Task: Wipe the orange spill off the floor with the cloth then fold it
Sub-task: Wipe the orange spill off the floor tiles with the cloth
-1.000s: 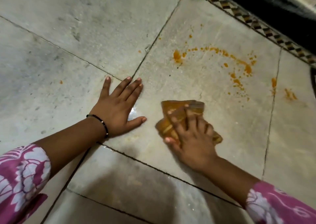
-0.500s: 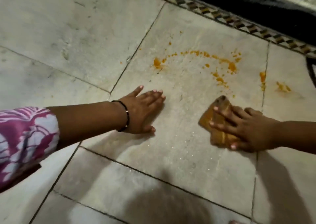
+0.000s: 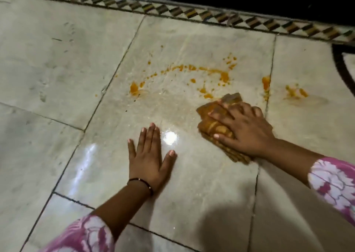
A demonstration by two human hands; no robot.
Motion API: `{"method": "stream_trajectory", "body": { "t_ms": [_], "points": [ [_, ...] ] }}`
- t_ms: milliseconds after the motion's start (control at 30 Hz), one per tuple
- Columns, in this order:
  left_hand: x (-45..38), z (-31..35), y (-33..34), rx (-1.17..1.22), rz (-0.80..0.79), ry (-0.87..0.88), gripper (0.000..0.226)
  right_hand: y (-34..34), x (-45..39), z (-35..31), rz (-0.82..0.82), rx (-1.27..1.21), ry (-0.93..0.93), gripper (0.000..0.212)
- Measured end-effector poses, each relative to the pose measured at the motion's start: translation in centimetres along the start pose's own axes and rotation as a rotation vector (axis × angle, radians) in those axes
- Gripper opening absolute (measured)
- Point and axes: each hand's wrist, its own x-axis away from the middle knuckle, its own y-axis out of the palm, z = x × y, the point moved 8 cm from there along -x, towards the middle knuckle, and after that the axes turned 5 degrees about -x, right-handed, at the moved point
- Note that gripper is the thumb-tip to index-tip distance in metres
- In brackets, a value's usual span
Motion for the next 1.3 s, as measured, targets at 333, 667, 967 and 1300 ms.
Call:
{"method": "stream_trajectory", "body": {
  "t_ms": [333, 667, 967, 1300],
  "points": [
    [0.0, 0.5, 0.5, -0.046, 0.119, -0.061, 0.089, 1.6, 0.6, -8.2, 0.060, -0.056, -0.294, 0.067],
    [0.1, 0.5, 0.4, -0.018, 0.158, -0.079, 0.088, -0.4, 3.9, 1.9, 0.151, 0.018, 0.035, 0.065],
    [0.1, 0.6, 0.4, -0.036, 0.131, -0.080, 0.088, -0.7, -6.1, -6.3, 0.111, 0.011, -0.191, 0.065],
    [0.0, 0.8, 0.5, -0.042, 0.135, -0.094, 0.088, 0.0, 2.5, -1.1, 0.215, 0.008, -0.067, 0.064]
  ]
}}
